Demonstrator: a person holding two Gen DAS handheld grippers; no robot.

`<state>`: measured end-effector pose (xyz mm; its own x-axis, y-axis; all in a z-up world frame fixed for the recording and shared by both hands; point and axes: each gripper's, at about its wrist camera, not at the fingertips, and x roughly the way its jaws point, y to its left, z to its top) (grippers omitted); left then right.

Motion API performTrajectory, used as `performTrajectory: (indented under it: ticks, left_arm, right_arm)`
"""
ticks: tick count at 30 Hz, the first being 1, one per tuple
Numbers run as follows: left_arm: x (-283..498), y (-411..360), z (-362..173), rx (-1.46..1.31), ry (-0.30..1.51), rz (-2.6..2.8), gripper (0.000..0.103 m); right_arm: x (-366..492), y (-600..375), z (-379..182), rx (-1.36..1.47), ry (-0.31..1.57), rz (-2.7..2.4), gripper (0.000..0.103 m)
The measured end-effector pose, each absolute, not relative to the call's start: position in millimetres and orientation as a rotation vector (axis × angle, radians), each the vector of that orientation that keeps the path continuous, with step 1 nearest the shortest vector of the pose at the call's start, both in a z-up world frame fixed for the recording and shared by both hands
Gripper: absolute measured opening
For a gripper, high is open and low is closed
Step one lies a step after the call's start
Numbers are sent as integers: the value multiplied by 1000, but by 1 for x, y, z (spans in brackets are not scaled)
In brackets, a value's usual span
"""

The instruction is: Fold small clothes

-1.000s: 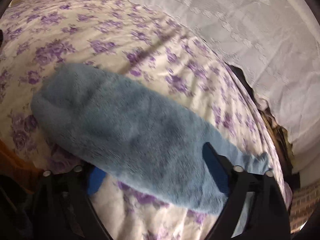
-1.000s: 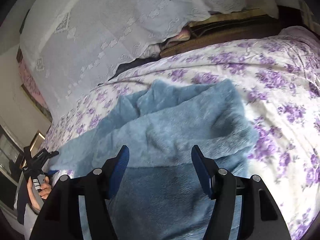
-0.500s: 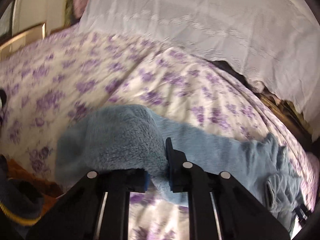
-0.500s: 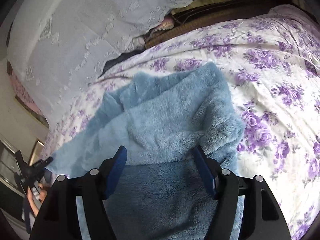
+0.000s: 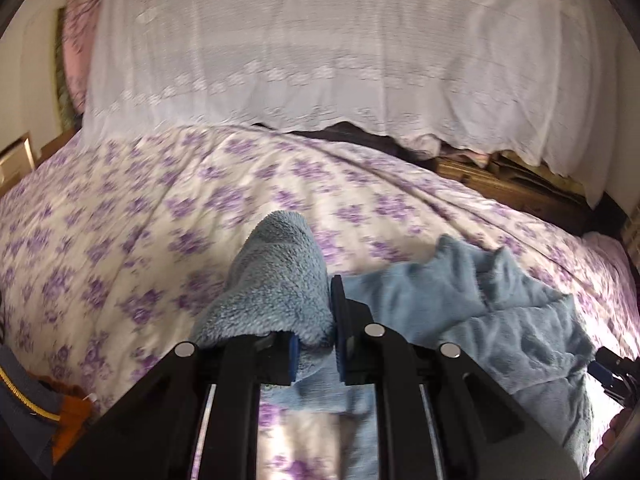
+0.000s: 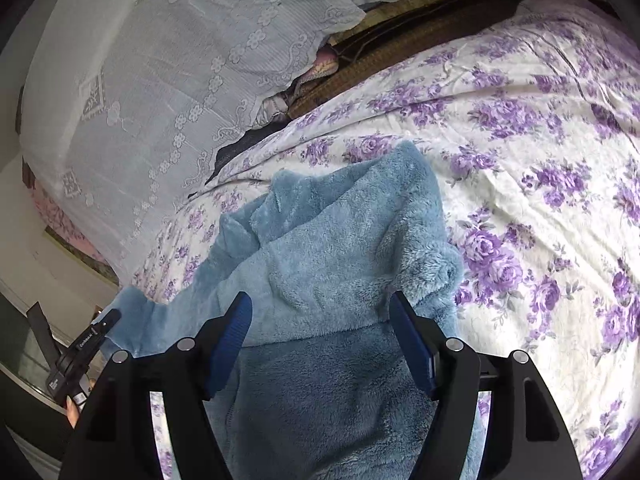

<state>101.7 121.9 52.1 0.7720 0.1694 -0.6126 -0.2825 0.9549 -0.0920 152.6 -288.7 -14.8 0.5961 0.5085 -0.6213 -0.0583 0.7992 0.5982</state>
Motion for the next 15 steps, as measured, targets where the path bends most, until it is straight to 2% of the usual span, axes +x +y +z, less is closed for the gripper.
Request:
performTrajectory:
  ticks: [15]
  left_arm:
    - [128, 20, 74, -70, 619, 74, 12]
  right_arm:
    - [155, -301, -25, 711, 913, 375, 72]
